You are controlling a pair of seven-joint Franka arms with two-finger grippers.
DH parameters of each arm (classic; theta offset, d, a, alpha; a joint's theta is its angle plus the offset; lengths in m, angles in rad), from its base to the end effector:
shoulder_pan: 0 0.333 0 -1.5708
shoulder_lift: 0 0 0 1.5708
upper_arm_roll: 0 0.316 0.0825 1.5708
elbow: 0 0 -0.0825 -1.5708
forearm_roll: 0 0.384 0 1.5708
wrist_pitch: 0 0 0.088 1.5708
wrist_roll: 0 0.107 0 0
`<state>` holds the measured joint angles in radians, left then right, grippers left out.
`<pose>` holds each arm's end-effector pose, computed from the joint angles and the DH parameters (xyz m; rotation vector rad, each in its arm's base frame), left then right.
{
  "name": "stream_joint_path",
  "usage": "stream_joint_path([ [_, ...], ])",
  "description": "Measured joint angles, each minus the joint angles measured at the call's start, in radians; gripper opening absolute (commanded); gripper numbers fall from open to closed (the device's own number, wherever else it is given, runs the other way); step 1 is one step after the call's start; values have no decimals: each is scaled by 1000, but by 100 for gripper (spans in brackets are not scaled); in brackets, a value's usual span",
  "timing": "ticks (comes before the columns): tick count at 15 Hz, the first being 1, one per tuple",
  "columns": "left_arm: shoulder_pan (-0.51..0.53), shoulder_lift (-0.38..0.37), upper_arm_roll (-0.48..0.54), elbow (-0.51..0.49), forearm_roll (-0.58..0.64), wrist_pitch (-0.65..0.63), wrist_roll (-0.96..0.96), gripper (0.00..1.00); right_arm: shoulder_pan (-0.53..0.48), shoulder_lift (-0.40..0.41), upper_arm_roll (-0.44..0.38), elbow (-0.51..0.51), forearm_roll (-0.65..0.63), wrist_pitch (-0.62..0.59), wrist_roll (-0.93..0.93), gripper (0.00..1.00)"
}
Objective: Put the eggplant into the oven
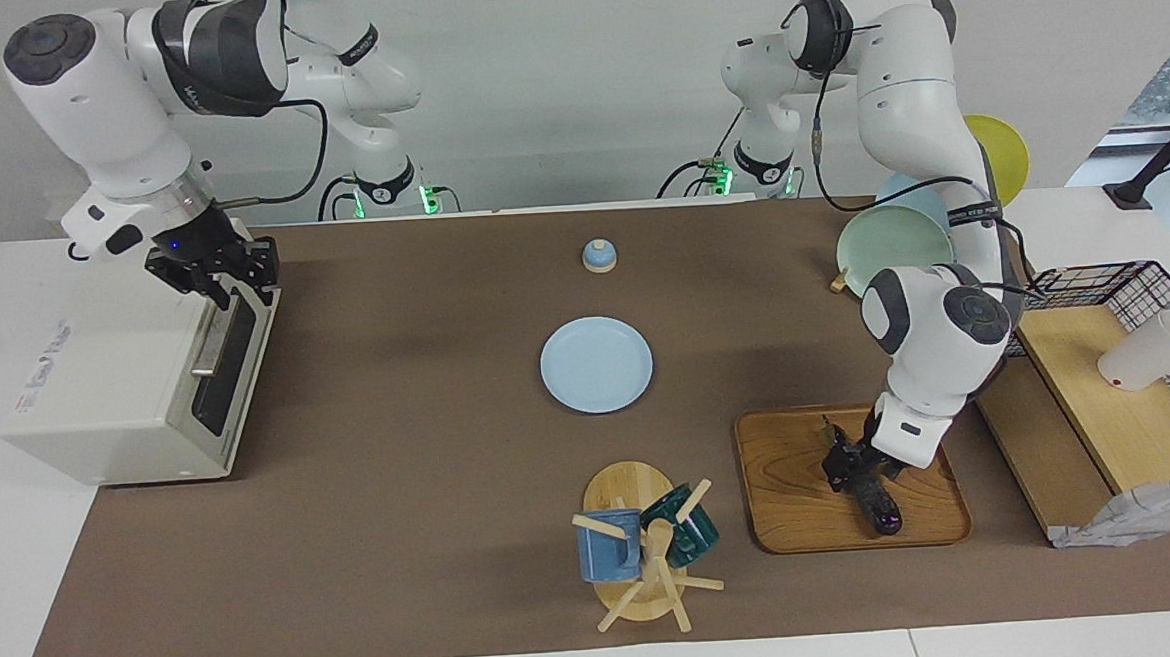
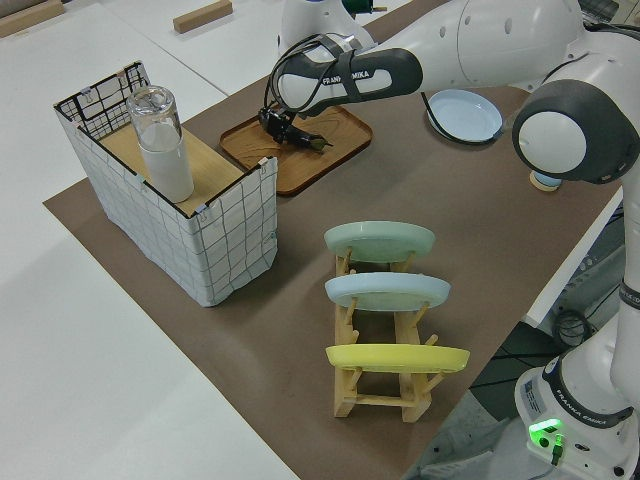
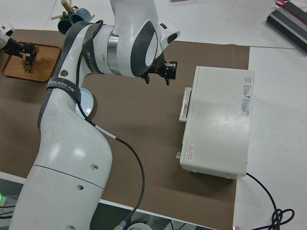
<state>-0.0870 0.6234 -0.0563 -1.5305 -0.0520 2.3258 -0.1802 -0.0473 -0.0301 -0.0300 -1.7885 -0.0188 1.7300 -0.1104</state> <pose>0.7159 -0.0973 0.3091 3.0300 0.1253 0.2410 0.5487 -0.0444 0.5513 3.1259 0.0569 -0.0468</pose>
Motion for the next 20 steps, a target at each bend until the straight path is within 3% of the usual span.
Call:
stream_joint_path([
  [1,0,-3,0,-6,0,2,0,68,-4,-8,-5,-26,-2,10,5,0],
  [3,0,-9,0,-21,0,13,0,12,-14,-19,-9,-71,-26,36,80,0],
  [4,0,-11,0,-25,0,16,0,0,-16,-19,-11,-88,-46,47,128,0],
  [12,3,-38,4,-2,-1,-22,-2,0,-65,-14,-12,-183,-144,107,182,0],
  [16,-15,-150,-5,18,-45,-175,-76,0,-80,-14,-12,-209,-146,139,158,0],
  [20,-119,-287,-11,18,-50,-369,-224,0,-86,-20,-9,-222,-145,151,139,0],
])
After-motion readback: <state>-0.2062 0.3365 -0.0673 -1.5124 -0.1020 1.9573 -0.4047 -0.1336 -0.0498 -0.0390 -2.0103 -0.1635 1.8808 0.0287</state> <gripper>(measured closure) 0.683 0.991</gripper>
